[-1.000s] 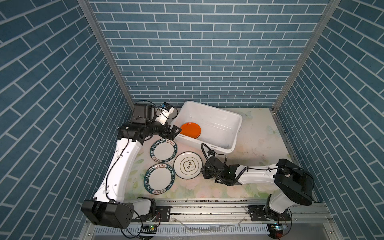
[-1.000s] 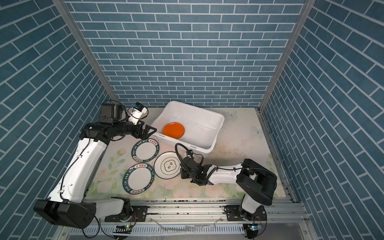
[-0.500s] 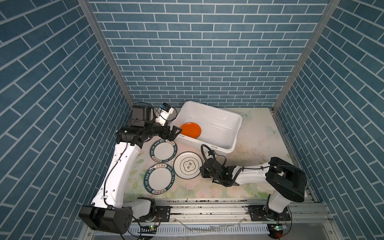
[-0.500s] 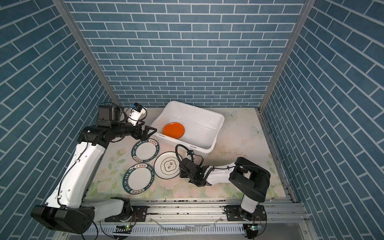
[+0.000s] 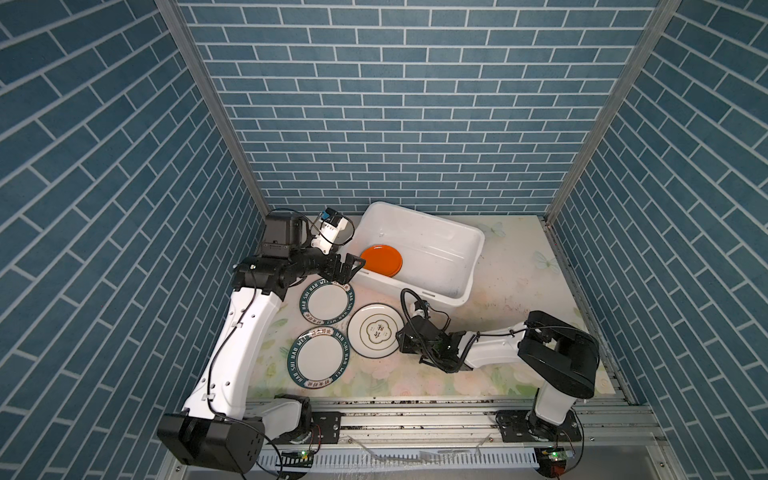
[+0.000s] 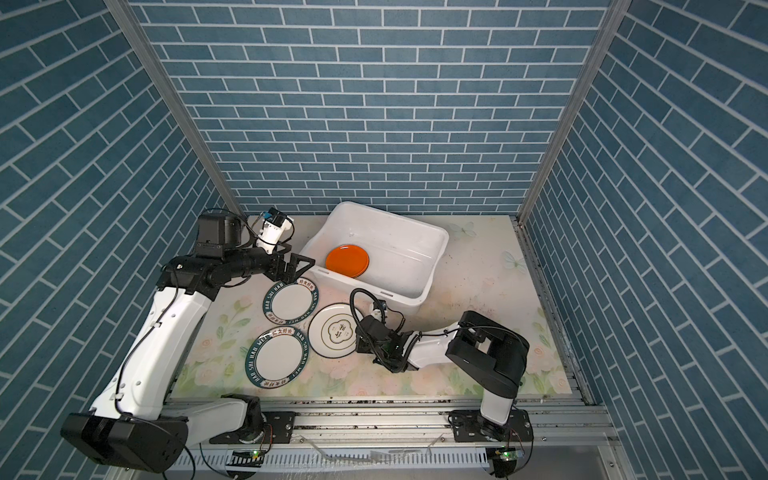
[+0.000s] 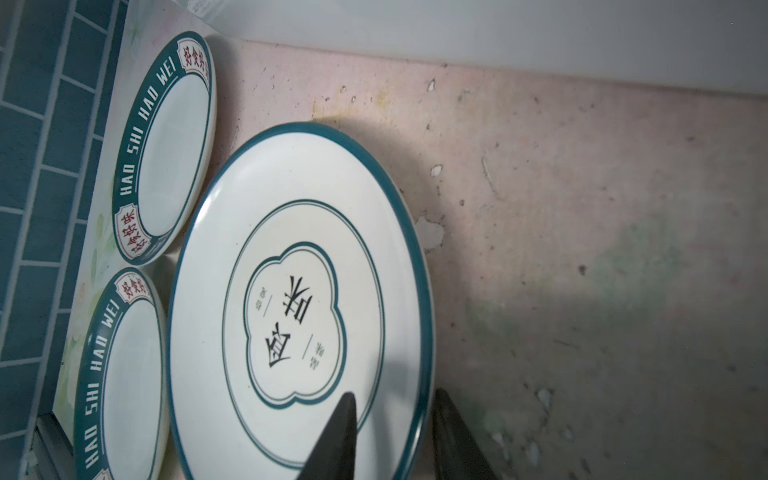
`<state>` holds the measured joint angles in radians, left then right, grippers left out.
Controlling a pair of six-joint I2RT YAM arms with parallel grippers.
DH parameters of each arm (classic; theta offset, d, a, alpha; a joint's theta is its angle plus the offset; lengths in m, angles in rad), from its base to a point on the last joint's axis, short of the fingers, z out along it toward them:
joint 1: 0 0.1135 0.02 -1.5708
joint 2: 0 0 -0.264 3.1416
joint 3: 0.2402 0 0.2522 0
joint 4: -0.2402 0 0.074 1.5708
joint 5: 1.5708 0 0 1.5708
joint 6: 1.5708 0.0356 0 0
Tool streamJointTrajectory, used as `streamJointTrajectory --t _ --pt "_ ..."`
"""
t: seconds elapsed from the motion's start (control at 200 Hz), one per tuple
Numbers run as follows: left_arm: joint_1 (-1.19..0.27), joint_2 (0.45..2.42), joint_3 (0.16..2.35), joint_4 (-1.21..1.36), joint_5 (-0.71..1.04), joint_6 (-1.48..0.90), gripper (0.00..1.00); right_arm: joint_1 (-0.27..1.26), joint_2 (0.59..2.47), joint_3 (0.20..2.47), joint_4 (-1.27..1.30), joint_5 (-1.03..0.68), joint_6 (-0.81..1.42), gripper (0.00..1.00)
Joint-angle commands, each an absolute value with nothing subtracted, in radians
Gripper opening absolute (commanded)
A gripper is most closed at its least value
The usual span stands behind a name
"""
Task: Place the plates into the plastic bin on the countertop
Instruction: 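Lower the right gripper onto the rim of the large white plate with characters, then close the right gripper on the plate rim and tilt it up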
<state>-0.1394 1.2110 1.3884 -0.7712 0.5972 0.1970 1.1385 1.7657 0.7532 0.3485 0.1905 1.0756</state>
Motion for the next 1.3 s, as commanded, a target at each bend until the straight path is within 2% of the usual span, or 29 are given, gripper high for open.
streamJointTrajectory --t 0.0,0.32,0.77,1.055,1.295 --pt "-0.135 1.194 1.367 -0.754 0.618 0.186 0.97 1.134 1.796 0.758 0.371 0.211 1.135 0.31" --pt "-0.135 1.178 1.338 -0.742 0.627 0.174 0.97 1.125 1.807 0.668 0.506 0.235 1.196 0.14" --pt "-0.135 1.185 1.348 -0.735 0.64 0.16 0.97 1.127 1.77 0.615 0.544 0.262 1.21 0.07" --pt "-0.135 1.198 1.374 -0.731 0.644 0.142 0.97 1.127 1.727 0.547 0.666 0.274 1.201 0.0" --pt "-0.135 1.197 1.393 -0.737 0.635 0.125 0.97 1.127 1.676 0.543 0.693 0.265 1.165 0.0"
